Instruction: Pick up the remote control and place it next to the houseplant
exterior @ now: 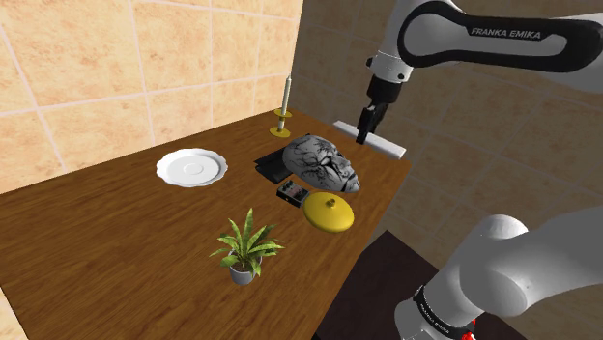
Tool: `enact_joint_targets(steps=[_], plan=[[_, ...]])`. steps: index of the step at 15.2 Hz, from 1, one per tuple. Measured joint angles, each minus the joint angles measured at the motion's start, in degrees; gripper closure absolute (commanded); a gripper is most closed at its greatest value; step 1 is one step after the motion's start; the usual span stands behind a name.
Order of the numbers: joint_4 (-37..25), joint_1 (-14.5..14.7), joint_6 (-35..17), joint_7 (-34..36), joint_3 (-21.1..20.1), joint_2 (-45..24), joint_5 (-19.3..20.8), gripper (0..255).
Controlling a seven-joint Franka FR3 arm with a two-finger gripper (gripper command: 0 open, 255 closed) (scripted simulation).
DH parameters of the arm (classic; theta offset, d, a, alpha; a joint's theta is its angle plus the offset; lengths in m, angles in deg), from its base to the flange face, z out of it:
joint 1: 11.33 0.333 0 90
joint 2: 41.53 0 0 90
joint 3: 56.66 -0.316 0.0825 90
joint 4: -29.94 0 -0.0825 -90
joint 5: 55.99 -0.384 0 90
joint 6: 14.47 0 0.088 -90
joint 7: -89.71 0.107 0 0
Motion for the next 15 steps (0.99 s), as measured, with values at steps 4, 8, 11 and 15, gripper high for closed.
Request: enact_joint_targets(steps=[4,8,11,15], plan=[[3.58,1.77,0.1,5.19,-4.19,3.54,-2.02,255],[4.58,4.04,1.51,11.01,-9.04,5.88,-4.85,255],[5.07,5.66,1.5,15.1,-12.5,6.43,-6.98,255],[5.24,7.88,2.05,20.66,-17.17,7.41,-9.96,255]])
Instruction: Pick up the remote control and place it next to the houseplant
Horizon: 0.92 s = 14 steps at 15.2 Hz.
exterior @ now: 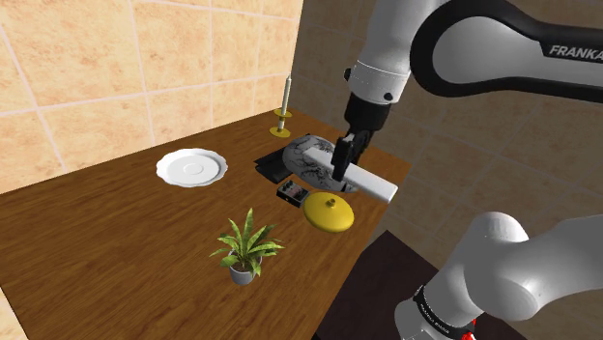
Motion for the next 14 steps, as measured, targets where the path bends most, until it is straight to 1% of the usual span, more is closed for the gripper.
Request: enact_joint_targets(steps=[7,14], plan=[[-2.73,3.08,-0.09,9.49,-8.1,-1.96,-4.43,255],[-8.35,5.05,-1.43,19.83,-17.15,-7.62,-7.33,255]])
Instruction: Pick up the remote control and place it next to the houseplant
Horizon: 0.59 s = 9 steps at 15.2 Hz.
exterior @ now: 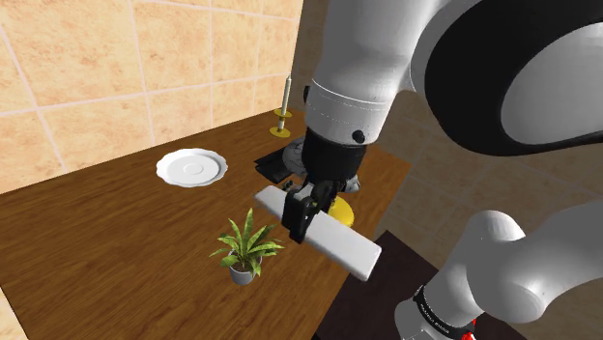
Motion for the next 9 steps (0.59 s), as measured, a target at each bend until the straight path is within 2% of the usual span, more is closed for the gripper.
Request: enact_joint_targets(steps=[6,9], plan=[[-7.51,0.5,-0.51,9.44,-8.0,-7.02,0.17,255],[-12.39,0.24,-1.21,15.06,-12.92,-12.49,1.98,255]])
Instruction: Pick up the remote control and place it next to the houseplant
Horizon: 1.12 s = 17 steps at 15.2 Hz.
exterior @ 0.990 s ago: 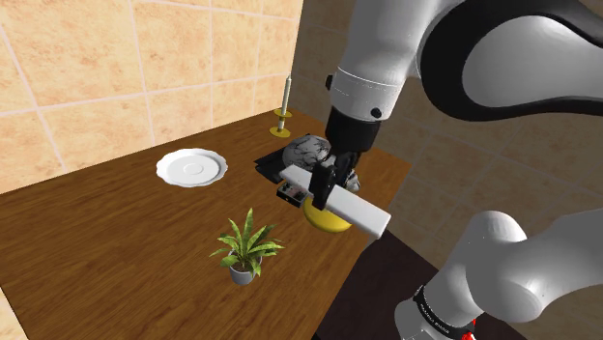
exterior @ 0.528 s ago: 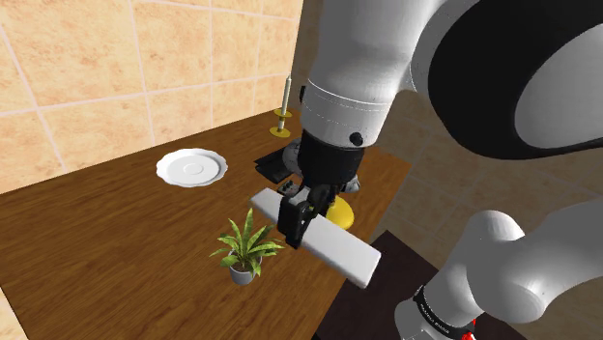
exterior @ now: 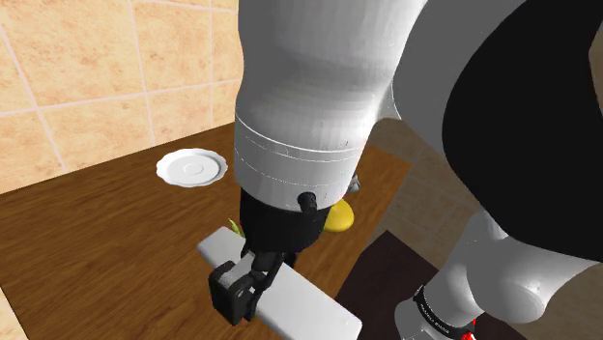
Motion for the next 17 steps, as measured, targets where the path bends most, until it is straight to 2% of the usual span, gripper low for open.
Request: enact_joint_targets(steps=[3,5,8,17], plan=[[-4.2,0.14,-0.45,5.66,-4.51,-5.07,2.46,255],[-8.8,0.23,-0.15,10.28,-7.95,-10.53,5.99,255],[-13.97,1.92,0.25,17.01,-11.8,-17.63,11.25,255],[-8.74,2.5,-6.26,18.65,-12.29,-19.64,12.89,255]])
